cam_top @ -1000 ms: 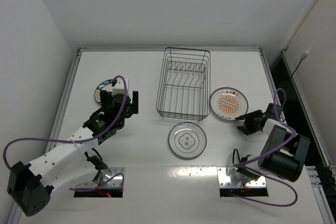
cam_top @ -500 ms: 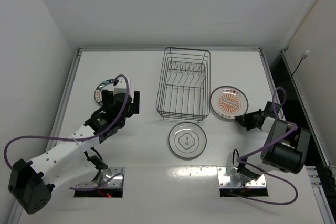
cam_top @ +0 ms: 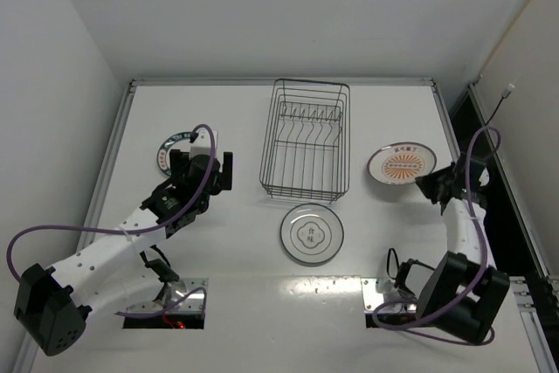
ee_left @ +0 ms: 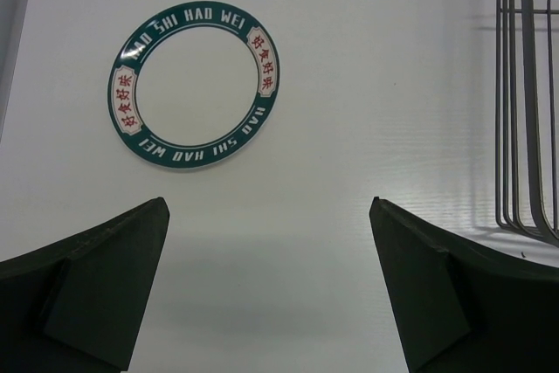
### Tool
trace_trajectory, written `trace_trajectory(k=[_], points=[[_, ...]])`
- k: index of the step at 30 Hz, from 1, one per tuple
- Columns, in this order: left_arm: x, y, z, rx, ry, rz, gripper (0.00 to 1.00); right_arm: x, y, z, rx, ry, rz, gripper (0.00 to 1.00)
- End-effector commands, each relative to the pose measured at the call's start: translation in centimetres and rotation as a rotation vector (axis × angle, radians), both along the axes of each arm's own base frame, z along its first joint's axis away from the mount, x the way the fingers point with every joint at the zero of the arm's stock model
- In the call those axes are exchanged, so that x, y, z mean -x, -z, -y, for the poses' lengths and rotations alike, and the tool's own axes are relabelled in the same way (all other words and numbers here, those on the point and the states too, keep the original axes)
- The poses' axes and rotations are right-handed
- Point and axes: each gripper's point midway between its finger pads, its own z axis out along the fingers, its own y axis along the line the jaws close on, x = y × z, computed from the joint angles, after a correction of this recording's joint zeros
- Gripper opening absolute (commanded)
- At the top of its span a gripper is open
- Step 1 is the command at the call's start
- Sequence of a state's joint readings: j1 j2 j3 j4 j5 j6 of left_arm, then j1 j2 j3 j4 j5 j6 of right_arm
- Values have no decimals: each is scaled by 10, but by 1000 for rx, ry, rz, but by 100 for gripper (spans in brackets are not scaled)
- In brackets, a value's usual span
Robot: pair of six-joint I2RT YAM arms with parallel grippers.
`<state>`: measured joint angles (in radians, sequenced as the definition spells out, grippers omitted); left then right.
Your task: Load the plates into the dish rack
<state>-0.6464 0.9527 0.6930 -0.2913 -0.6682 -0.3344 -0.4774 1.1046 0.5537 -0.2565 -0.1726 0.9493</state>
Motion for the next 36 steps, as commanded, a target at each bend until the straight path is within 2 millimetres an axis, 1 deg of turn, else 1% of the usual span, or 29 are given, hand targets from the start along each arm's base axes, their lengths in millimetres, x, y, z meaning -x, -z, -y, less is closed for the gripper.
trace_trajectory(k=[1, 2, 3, 4, 5, 6, 7, 8, 10, 11, 13, 14, 15, 16, 17, 18, 19, 20, 21, 22, 23, 24, 26, 27, 29, 30, 31, 35, 36], points=[[-6, -19, 9, 47, 12, 41, 100, -18, -70, 17, 184, 19, 121, 0], [-7, -21, 10, 52, 12, 49, 100, -22, -80, 5, 203, -15, 129, 0], [-7, -21, 10, 52, 12, 49, 100, -27, -90, 1, 226, -22, 142, 0], [-7, -21, 10, 52, 12, 49, 100, -36, -117, 4, 277, -3, 188, 0], [-7, -21, 9, 44, 16, 48, 100, -40, -128, -1, 297, -11, 201, 0], [-6, -21, 11, 47, 24, 45, 100, -48, -149, -18, 314, -52, 232, 0], [-7, -18, 11, 41, 24, 37, 100, -50, -161, -17, 360, -37, 240, 0], [-7, -18, 11, 41, 24, 37, 100, -57, -175, -28, 402, -51, 250, 0], [-7, -18, 11, 41, 24, 37, 100, -65, -190, -39, 448, -64, 264, 0], [-7, -18, 11, 41, 24, 37, 100, -72, -200, -49, 494, -82, 260, 0], [-7, -18, 11, 41, 24, 37, 100, -82, -207, -60, 540, -101, 251, 0], [-7, -18, 11, 41, 24, 37, 100, -86, -219, -72, 584, -116, 260, 0], [-7, -18, 11, 41, 24, 37, 100, -96, -211, -78, 611, -132, 227, 0], [-7, -18, 11, 41, 24, 37, 100, -100, -210, -83, 636, -142, 209, 0], [-7, -20, 11, 46, 24, 44, 100, -109, -209, -92, 692, -156, 180, 0], [-7, -20, 11, 46, 24, 44, 100, -108, -219, -95, 713, -149, 191, 0], [-7, -20, 11, 46, 24, 44, 100, -119, -221, -96, 757, -126, 170, 0], [-7, -20, 11, 46, 24, 44, 100, -120, -218, -105, 794, -155, 144, 0], [-7, -20, 11, 46, 24, 44, 100, -123, -217, -107, 818, -154, 127, 0], [-7, -20, 11, 46, 24, 44, 100, -129, -225, -108, 842, -132, 131, 0], [-7, -20, 11, 46, 24, 44, 100, -133, -211, -115, 878, -162, 80, 0], [-7, -20, 11, 46, 24, 44, 100, -135, -215, -115, 901, -139, 72, 0], [-7, -20, 11, 46, 24, 44, 100, -138, -210, -121, 925, -151, 56, 0], [-7, -20, 11, 46, 24, 44, 100, -140, -203, -127, 940, -175, 49, 0], [-7, -20, 11, 46, 24, 44, 100, -143, -202, -134, 966, -184, 58, 0], [-7, -18, 11, 41, 24, 37, 100, -143, -197, -137, 992, -179, 40, 0], [-7, -18, 11, 41, 24, 37, 100, -142, -191, -135, 1016, -184, 11, 0], [-7, -18, 11, 41, 24, 37, 100, -146, -184, -148, 1073, -219, -10, 0], [-7, -18, 11, 41, 24, 37, 100, -148, -187, -147, 1086, -215, -5, 0]])
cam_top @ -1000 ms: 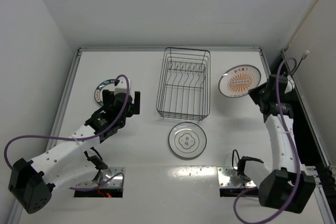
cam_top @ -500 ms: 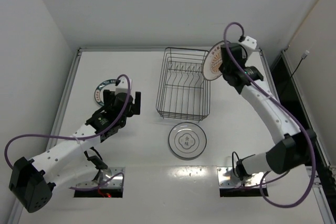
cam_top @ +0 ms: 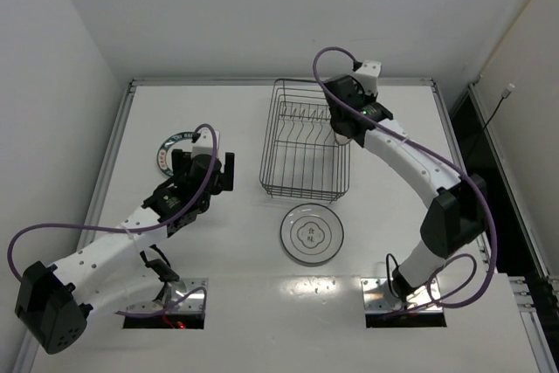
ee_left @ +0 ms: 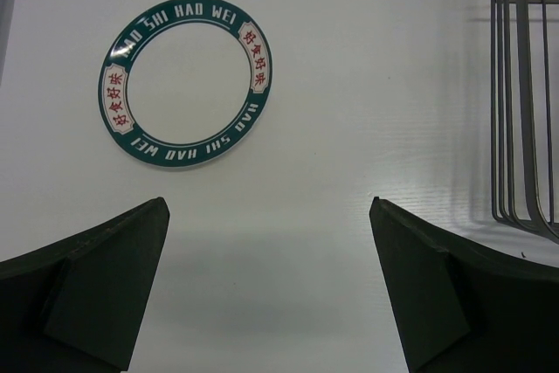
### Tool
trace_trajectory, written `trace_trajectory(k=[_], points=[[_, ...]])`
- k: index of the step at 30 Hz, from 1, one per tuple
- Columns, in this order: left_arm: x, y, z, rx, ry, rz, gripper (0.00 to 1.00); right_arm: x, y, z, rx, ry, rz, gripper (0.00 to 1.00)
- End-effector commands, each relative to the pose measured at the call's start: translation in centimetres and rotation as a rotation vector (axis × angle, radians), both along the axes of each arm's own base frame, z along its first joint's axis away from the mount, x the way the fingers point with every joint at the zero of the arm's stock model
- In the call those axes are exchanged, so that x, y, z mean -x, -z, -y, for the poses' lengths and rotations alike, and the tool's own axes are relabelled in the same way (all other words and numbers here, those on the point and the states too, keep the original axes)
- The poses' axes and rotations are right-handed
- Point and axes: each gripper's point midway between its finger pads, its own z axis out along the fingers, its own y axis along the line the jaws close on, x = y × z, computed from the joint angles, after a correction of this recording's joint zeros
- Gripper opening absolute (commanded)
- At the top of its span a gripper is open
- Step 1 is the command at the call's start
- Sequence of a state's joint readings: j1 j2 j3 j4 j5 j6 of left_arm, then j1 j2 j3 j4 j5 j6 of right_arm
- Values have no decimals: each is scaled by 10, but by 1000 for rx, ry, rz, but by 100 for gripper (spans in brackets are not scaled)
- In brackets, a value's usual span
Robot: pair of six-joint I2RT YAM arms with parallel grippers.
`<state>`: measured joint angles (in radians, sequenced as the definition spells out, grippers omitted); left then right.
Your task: Load the plates into the dish rack
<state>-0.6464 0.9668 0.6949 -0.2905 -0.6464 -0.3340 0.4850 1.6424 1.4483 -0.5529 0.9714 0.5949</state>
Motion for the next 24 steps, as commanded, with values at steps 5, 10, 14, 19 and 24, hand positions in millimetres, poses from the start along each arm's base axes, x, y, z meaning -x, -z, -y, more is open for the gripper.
trace_trajectory(k=[5, 10, 14, 19, 24], points=[[-7, -19, 7, 34, 5, 45, 100, -30, -24, -25, 40, -29, 79, 0], [-7, -16, 9, 32, 12, 35, 100, -40, -4, -36, 43, -57, 13, 1], [-8, -14, 10, 27, 12, 28, 100, -39, -2, -48, -12, -126, -2, 1], [-9, -8, 9, 11, 5, 15, 100, -33, -5, -63, -78, -227, -34, 10], [-9, -8, 5, -2, -11, 13, 100, -22, -20, -71, -113, -315, -52, 33]])
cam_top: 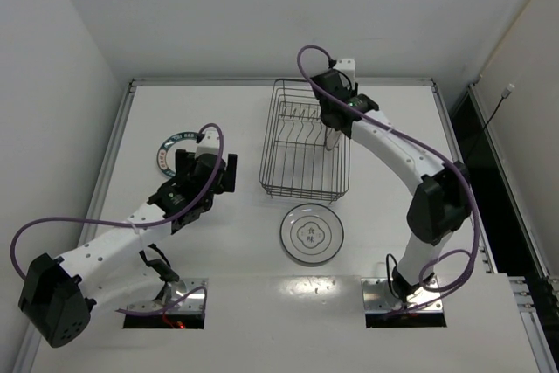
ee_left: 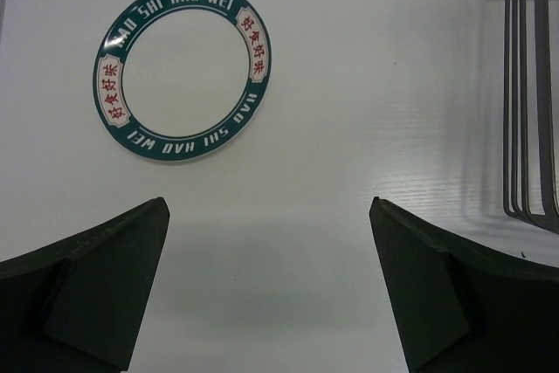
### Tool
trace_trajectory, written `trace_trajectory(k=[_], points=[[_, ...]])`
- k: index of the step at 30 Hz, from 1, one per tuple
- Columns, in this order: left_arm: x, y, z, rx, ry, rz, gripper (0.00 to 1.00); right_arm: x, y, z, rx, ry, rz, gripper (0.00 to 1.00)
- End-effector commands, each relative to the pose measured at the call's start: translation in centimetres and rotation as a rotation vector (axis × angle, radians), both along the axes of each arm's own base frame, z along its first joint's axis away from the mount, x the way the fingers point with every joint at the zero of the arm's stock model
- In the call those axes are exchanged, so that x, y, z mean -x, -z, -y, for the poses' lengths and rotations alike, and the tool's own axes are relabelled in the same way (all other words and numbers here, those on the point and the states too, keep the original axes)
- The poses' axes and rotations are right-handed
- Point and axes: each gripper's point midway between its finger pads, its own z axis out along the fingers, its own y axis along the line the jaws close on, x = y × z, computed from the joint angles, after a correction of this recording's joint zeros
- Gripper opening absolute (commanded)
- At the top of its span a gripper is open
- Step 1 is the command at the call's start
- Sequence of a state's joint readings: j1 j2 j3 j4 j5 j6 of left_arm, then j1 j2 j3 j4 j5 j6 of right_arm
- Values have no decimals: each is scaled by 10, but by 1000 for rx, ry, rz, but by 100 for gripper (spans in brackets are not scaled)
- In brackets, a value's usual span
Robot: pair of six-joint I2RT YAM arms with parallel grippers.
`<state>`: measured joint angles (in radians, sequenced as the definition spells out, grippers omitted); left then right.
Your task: Load the plates into the dish rack
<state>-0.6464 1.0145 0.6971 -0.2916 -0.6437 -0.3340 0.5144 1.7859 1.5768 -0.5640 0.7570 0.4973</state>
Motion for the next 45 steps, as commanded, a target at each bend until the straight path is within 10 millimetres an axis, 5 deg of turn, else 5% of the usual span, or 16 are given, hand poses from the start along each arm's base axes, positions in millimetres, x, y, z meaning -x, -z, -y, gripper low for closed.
trace_trajectory(k=[1, 4, 5, 8, 9, 10, 11, 13, 14, 16, 17, 20, 29, 35, 40, 45], points=[[-7, -17, 3, 19, -13, 44, 100, 11, -59, -7, -98, -78, 83, 36], [-8, -15, 2, 8, -22, 40, 100, 37, -68, 10, -89, -70, 81, 41], [-9, -19, 3, 14, -22, 48, 100, 59, -96, 17, -123, -82, 145, 48], [-8, -18, 2, 8, -22, 40, 100, 119, -73, 27, -266, -172, 127, 59], [-8, -18, 0, 4, -29, 43, 100, 140, -40, 25, -318, -215, 52, 62], [-8, -18, 0, 4, -30, 44, 100, 149, -58, 20, -403, -241, 97, 62], [-8, -18, 0, 4, -30, 44, 100, 169, -19, 19, -473, -221, 21, 62], [-7, -21, 0, 10, -30, 51, 100, 202, -4, -5, -658, -335, -15, 62], [-8, -21, -2, 5, -38, 54, 100, 224, 38, -13, -717, -351, -129, 62], [-8, -22, -3, 0, -47, 58, 100, 243, 59, -22, -855, -339, -158, 62], [-8, -22, -3, 0, -48, 58, 100, 262, 97, -24, -895, -332, -246, 63], [-7, -21, -4, -5, -47, 51, 100, 289, 147, -28, -1027, -263, -344, 63], [-9, -18, -4, -15, -55, 47, 100, 311, 202, -23, -1155, -59, -409, 62], [-7, -20, -7, -18, -62, 51, 100, 348, 256, -12, -1205, 142, -538, 38], [-7, -22, -7, -13, -63, 58, 100, 334, 245, -15, -1211, 147, -482, 0], [-6, -27, -8, -1, -63, 72, 100, 353, 232, -16, -1161, 113, -583, 0]])
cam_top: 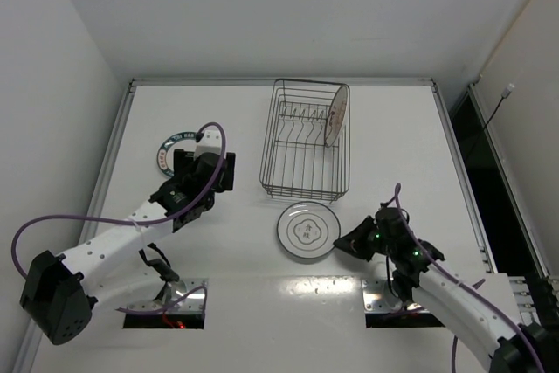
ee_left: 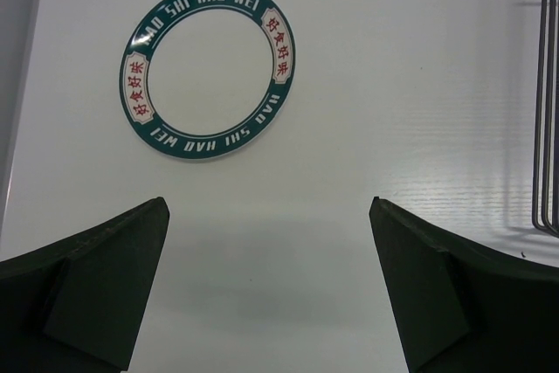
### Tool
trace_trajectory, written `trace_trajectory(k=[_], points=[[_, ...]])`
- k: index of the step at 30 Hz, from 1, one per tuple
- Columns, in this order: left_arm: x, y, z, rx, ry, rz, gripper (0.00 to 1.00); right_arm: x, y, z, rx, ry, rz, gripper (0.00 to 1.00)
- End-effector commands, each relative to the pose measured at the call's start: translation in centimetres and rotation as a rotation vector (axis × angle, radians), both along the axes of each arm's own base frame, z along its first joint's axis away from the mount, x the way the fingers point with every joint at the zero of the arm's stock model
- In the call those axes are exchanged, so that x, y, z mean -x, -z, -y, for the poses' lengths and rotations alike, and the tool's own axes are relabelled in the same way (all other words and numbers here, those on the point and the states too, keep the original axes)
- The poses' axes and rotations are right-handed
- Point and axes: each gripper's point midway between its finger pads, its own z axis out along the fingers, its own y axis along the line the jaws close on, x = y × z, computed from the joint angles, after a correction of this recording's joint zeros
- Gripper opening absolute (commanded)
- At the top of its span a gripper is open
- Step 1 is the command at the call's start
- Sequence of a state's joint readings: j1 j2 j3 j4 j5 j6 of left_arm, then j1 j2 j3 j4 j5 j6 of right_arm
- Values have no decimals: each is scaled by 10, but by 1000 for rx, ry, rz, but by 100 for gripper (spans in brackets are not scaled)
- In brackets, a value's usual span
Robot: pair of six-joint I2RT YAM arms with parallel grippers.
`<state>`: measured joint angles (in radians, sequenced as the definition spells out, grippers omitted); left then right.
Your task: Load the plates into the dish rack
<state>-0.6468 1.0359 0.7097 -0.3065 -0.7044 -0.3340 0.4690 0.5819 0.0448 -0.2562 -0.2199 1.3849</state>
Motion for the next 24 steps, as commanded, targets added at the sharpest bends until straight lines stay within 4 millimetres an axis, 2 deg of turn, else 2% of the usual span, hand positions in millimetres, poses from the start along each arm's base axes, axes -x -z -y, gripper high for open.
trace_trajectory(k=[1, 2, 3, 5, 6, 7, 8, 9, 10, 12, 13, 15, 16, 17, 18, 19, 20, 21, 22, 23, 24], points=[[-4, -26, 1, 40, -13, 71, 100, 47, 35, 9, 25, -43, -179, 0], [-4, -26, 1, 40, -13, 71, 100, 44, 20, 1, -19, -77, -127, 0], [-3, -29, 1, 45, -13, 78, 100, 51, 9, 1, -9, -91, -143, 0], [-3, -29, 1, 45, -13, 79, 100, 49, -16, 2, -14, -92, -76, 0], [-3, -29, -1, 41, -22, 82, 100, 49, -42, 4, -31, -94, -8, 0], [-3, -29, -1, 40, -22, 82, 100, 50, -55, 5, -41, -100, 23, 0], [-3, -29, -1, 40, -22, 82, 100, 49, -77, 5, -66, -101, 67, 0], [-4, -30, -3, 36, -30, 86, 100, 53, -85, 7, -48, -127, 93, 0], [-4, -30, -3, 36, -31, 86, 100, 52, -110, 7, -57, -143, 148, 0], [-4, -30, -3, 36, -31, 86, 100, 50, -129, 18, 16, -163, 215, 0], [-4, -30, -3, 36, -31, 86, 100, 45, -158, 20, 35, -164, 267, 0], [-4, -31, -4, 32, -38, 89, 100, 30, -184, 31, 134, -153, 359, 0], [-4, -28, -4, 26, -38, 82, 100, 13, -215, 34, 176, -117, 420, 0], [-4, -28, -4, 26, -38, 82, 100, 2, -231, 35, 205, -103, 462, 0], [-4, -28, -4, 26, -38, 82, 100, -12, -261, 42, 258, -76, 559, 0], [-4, -29, -5, 22, -46, 85, 100, -25, -274, 44, 297, -58, 588, 0], [-4, -29, -5, 22, -46, 85, 100, -47, -278, 40, 384, -77, 597, 0], [-4, -29, -5, 22, -46, 85, 100, -61, -310, 43, 410, -38, 658, 0], [-4, -29, -5, 22, -46, 85, 100, -78, -321, 50, 480, 16, 677, 0], [-4, -28, -4, 27, -37, 81, 100, -92, -330, 50, 517, 28, 700, 0], [-4, -28, -4, 27, -37, 81, 100, -119, -345, 44, 573, 44, 741, 0]])
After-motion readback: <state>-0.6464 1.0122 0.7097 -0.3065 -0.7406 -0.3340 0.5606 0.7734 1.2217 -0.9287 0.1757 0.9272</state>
